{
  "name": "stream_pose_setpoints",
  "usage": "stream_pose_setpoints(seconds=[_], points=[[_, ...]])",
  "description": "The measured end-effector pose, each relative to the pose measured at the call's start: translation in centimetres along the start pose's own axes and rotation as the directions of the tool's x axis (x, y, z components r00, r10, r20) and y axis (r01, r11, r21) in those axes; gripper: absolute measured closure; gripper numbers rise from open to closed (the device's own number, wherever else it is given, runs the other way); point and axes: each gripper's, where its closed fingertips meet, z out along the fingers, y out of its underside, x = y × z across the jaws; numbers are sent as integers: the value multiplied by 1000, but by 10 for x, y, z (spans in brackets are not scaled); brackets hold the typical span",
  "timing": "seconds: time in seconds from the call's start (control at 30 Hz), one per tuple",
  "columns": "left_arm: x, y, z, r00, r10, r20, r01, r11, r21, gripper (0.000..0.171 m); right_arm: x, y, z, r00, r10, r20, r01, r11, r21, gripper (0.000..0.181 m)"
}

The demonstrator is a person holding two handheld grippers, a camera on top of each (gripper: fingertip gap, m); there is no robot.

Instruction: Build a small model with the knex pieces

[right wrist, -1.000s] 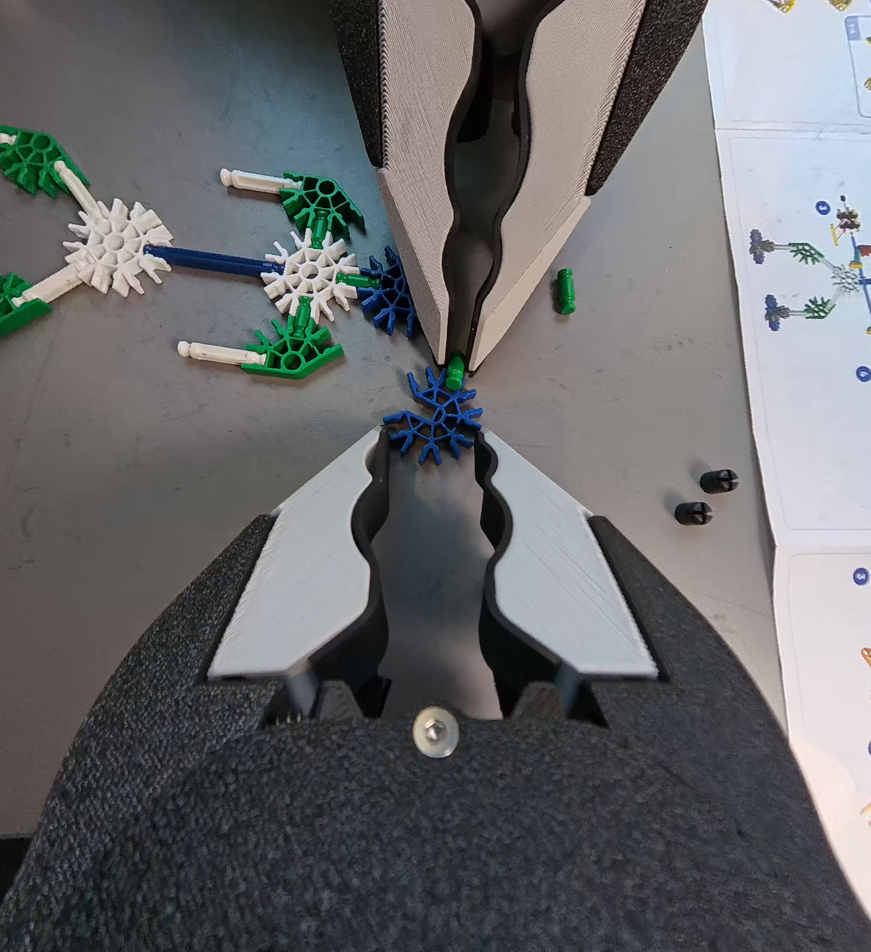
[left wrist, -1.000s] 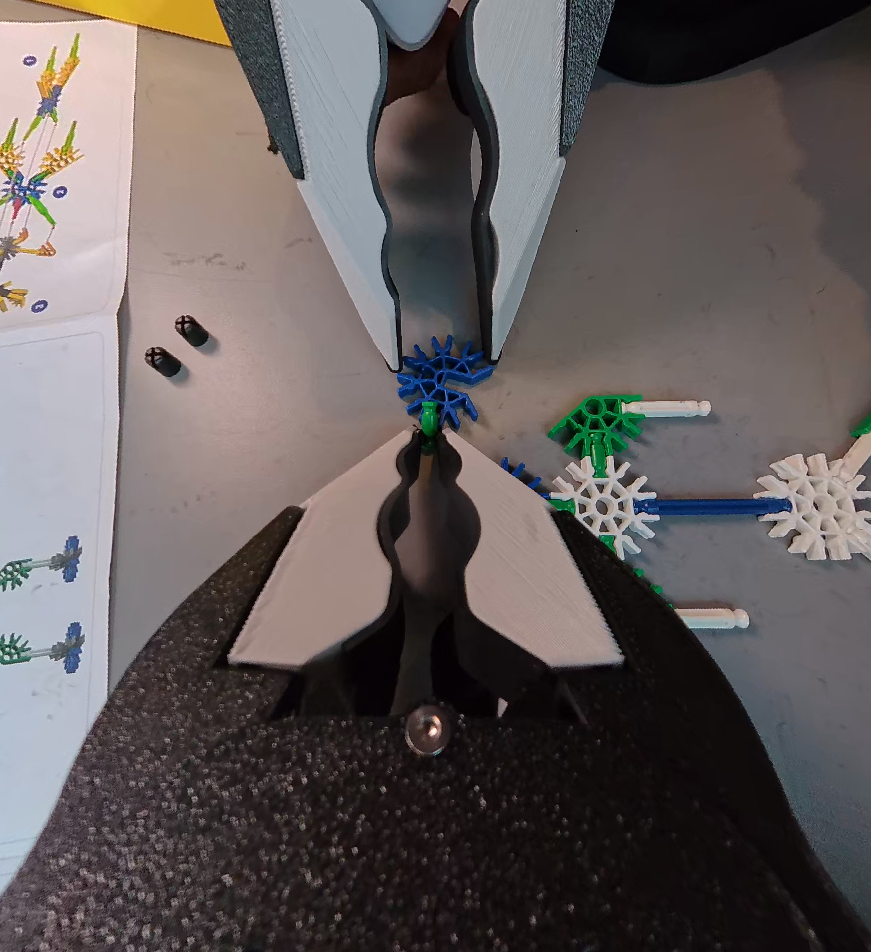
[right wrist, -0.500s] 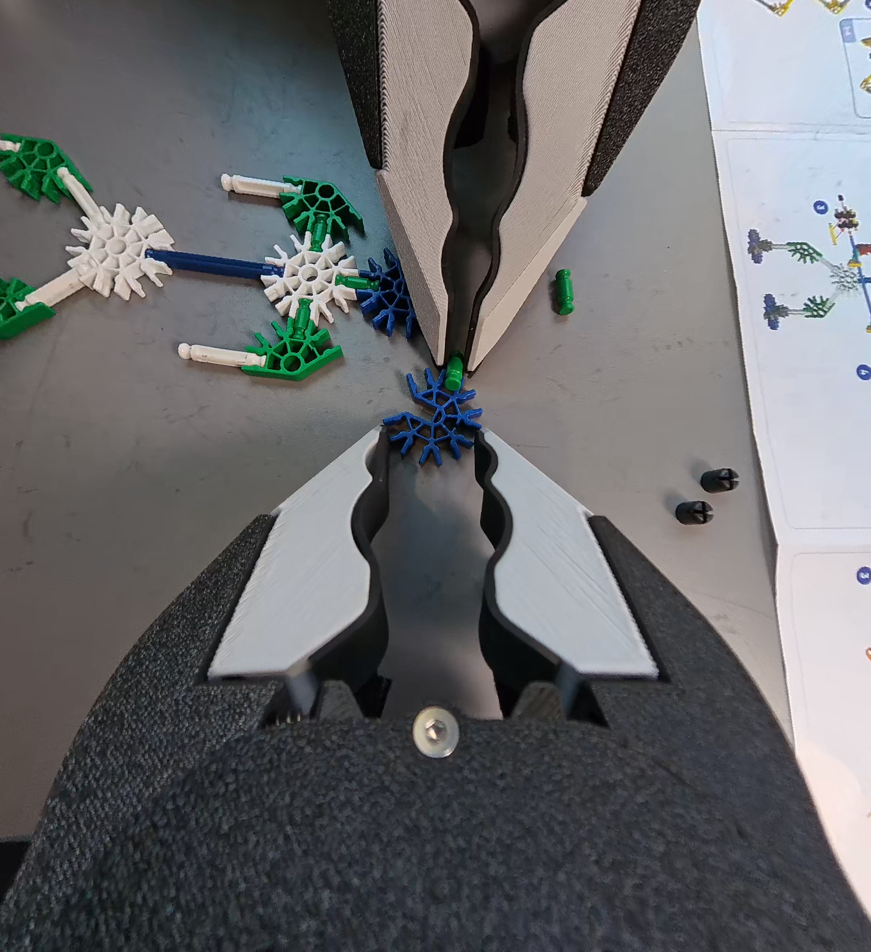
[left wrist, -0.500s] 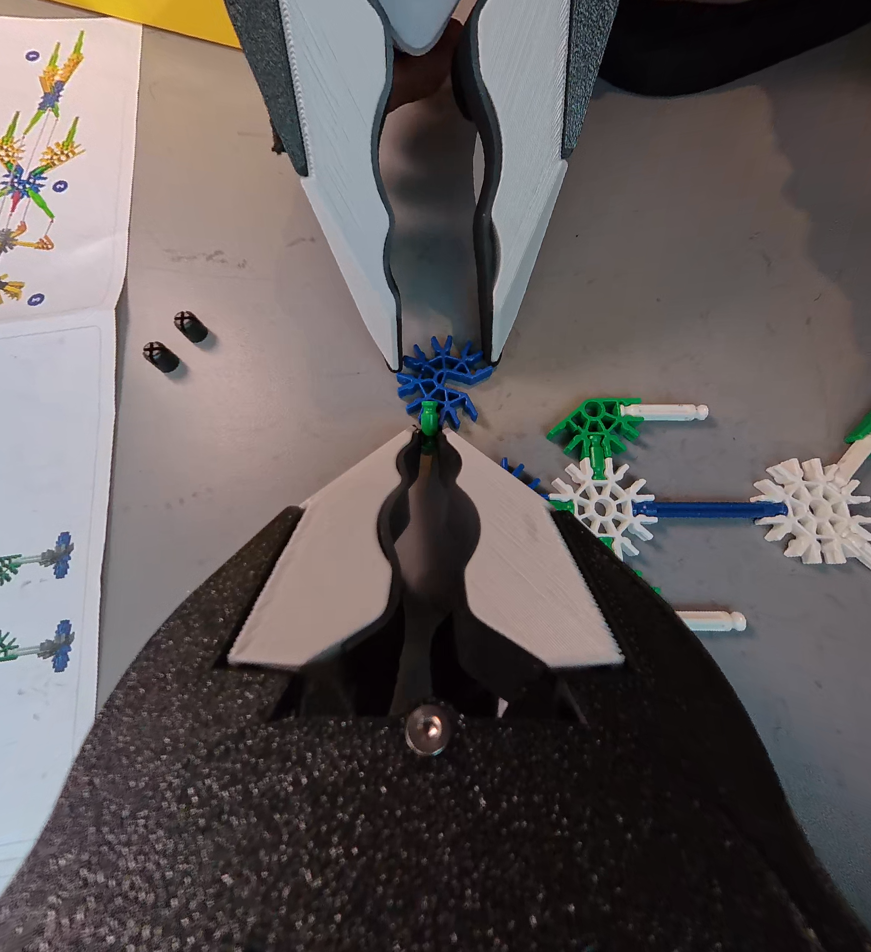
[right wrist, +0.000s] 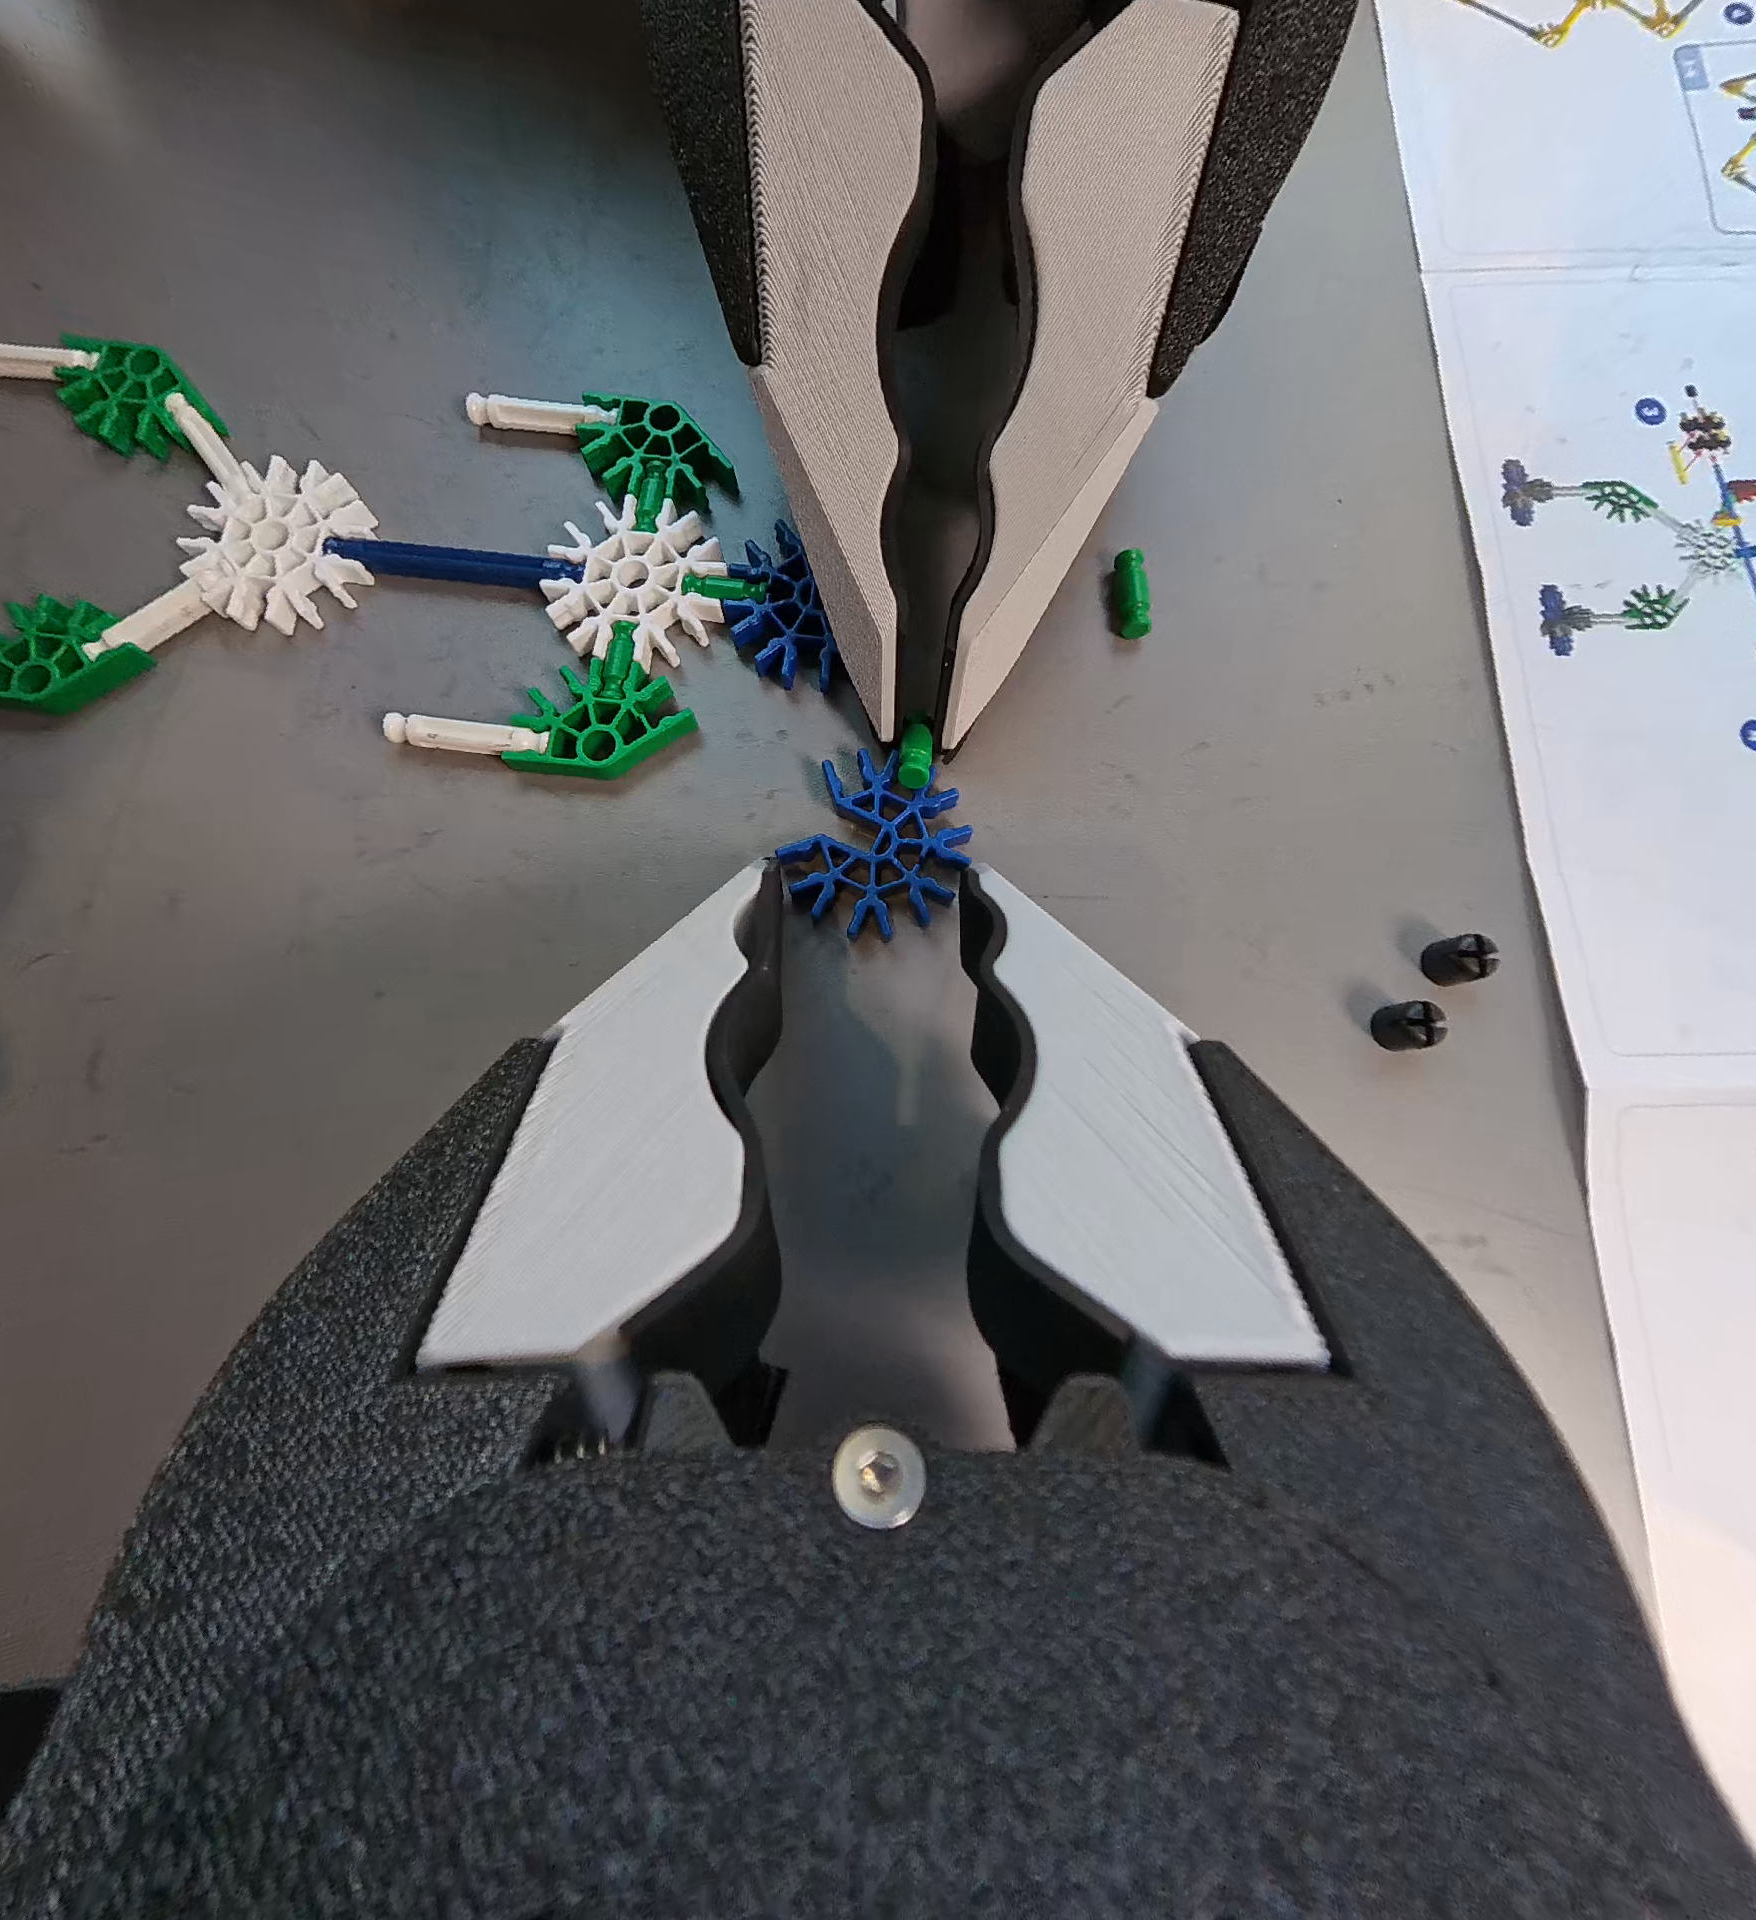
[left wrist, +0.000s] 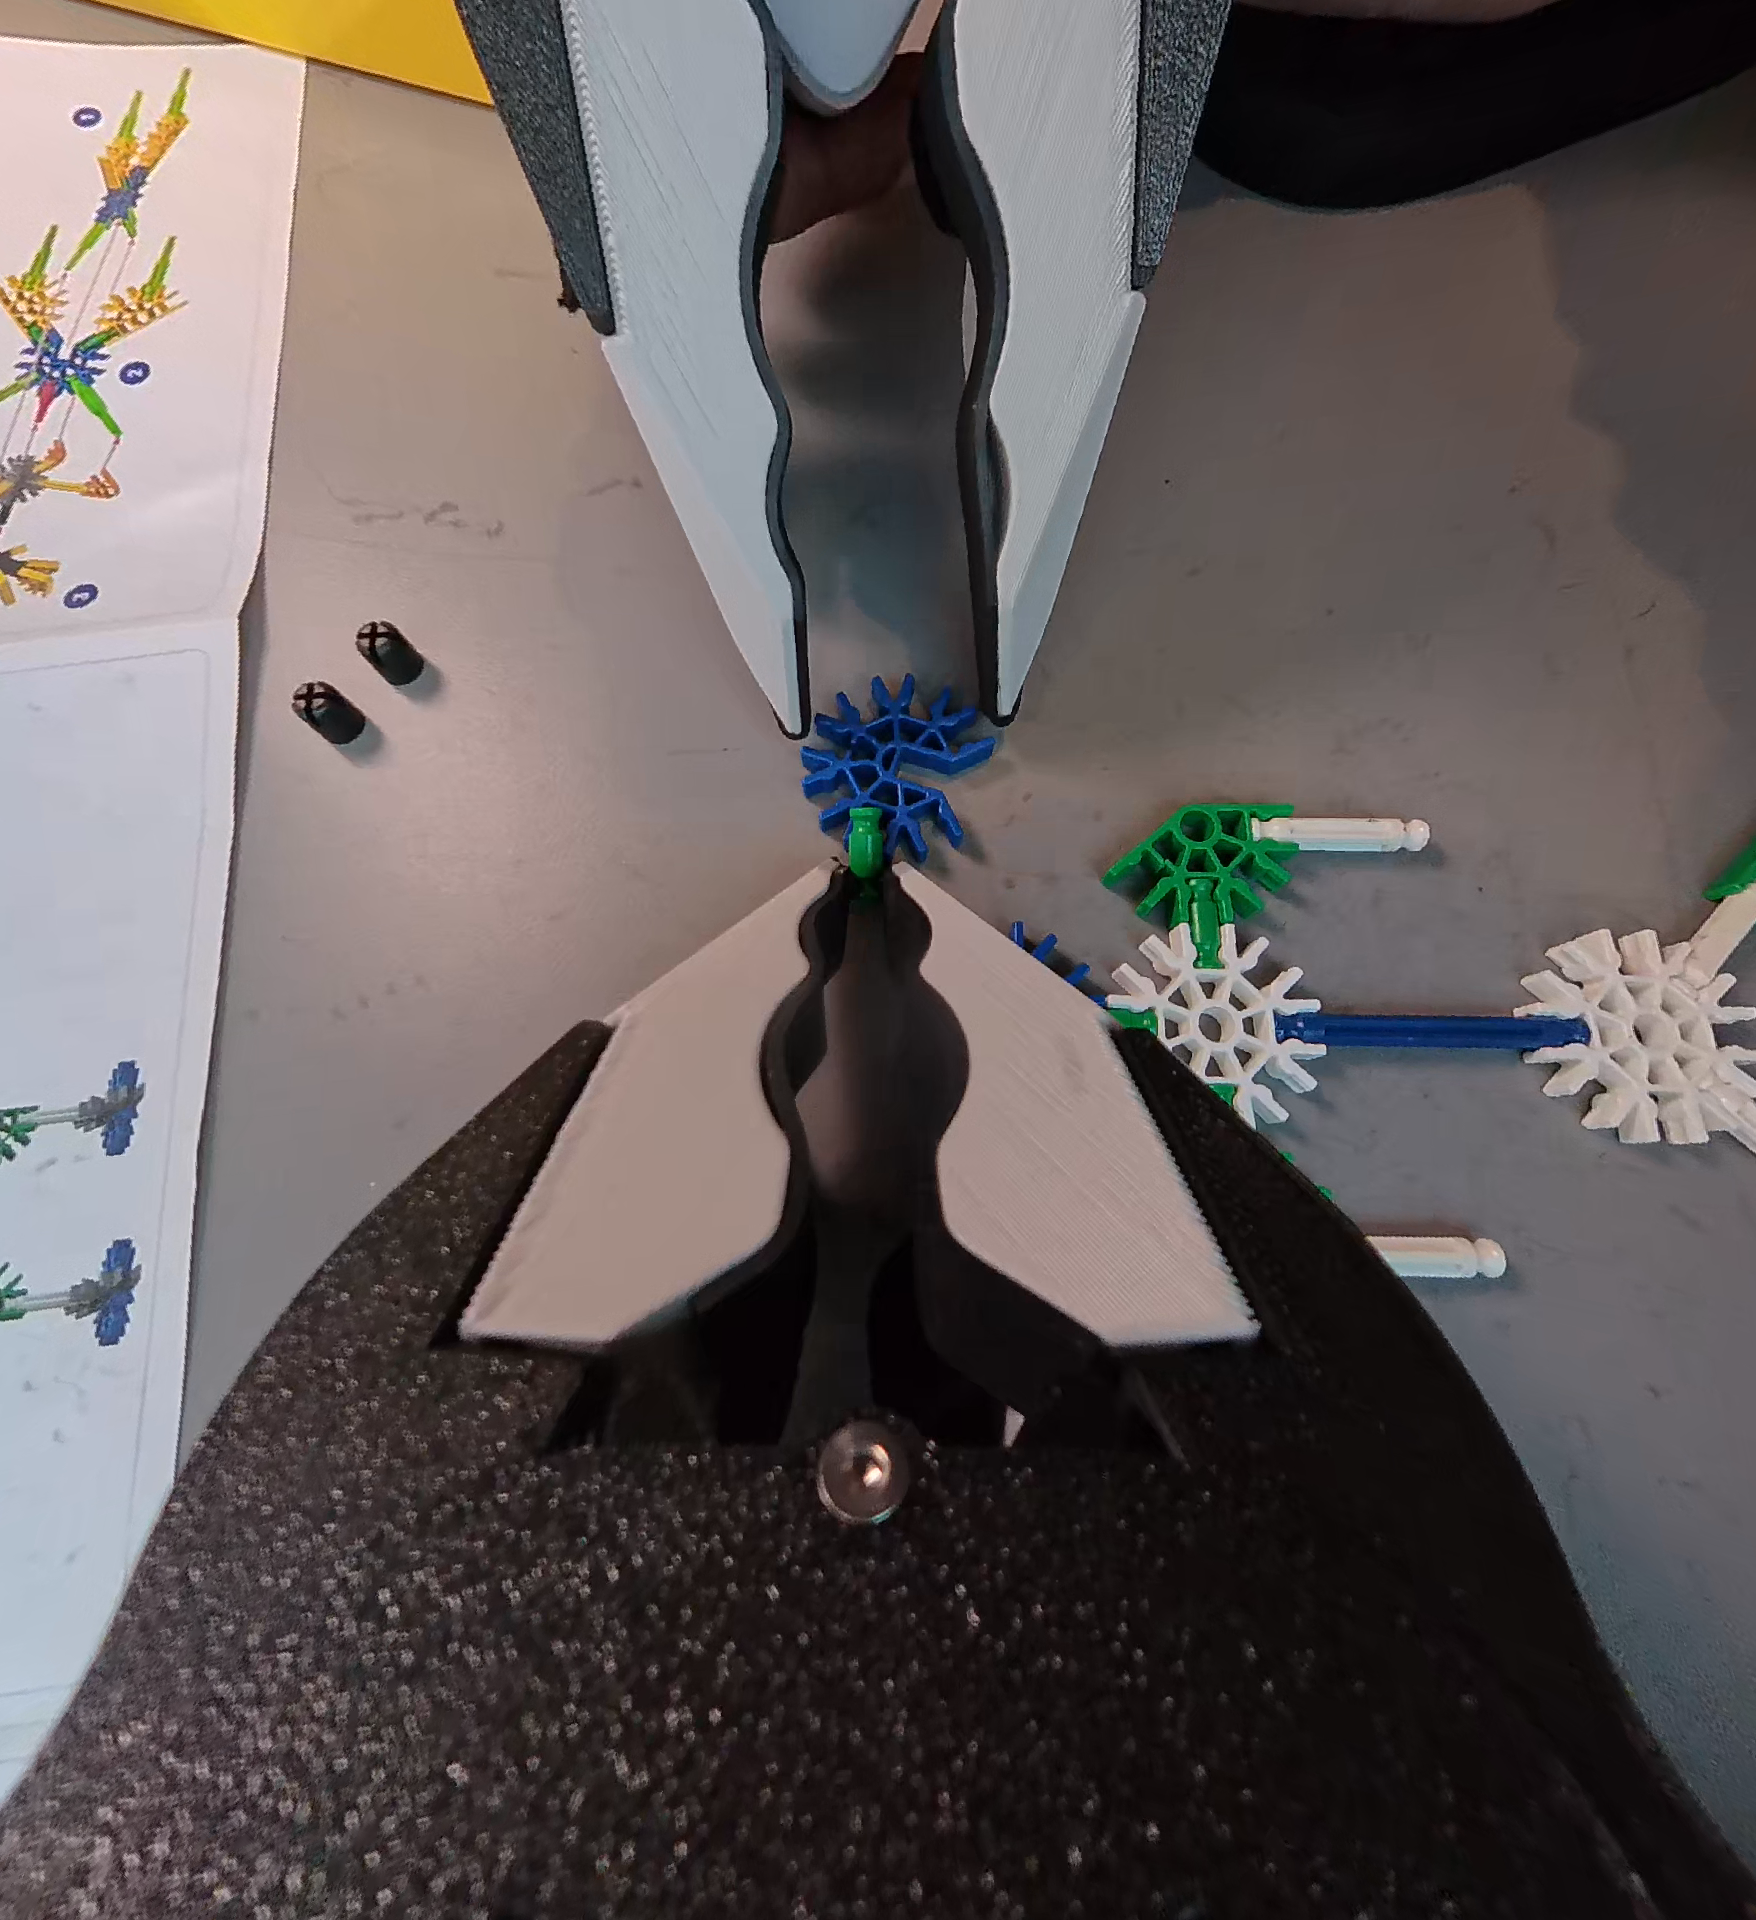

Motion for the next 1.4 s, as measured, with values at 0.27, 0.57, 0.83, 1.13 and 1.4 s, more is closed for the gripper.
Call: stream_pose_setpoints(seconds=[0.27, 0.57, 0.83, 1.13, 1.4], points=[[0, 0, 0, 1000, -1, 1, 1, 1000, 0, 166, 0, -1, -1, 1000, 12, 6, -12, 1000, 12, 148], [0, 0, 0, 1000, 1, 3, -1, 1000, 1, 166, 2, -11, -7, 999, 51, 19, -52, 995, 80, 152], [0, 0, 0, 1000, 1, 4, -1, 1000, 1, 166, 6, -15, -6, 999, 45, -12, -43, 994, 97, 166], [0, 0, 0, 1000, 3, 5, -3, 1000, 1, 167, 15, -22, 1, 996, 47, -82, -38, 993, 109, 181], [0, -1, 1, 1000, 10, 8, -10, 1000, -6, 167, 12, -26, 4, 995, 58, -84, -51, 995, 81, 181]])
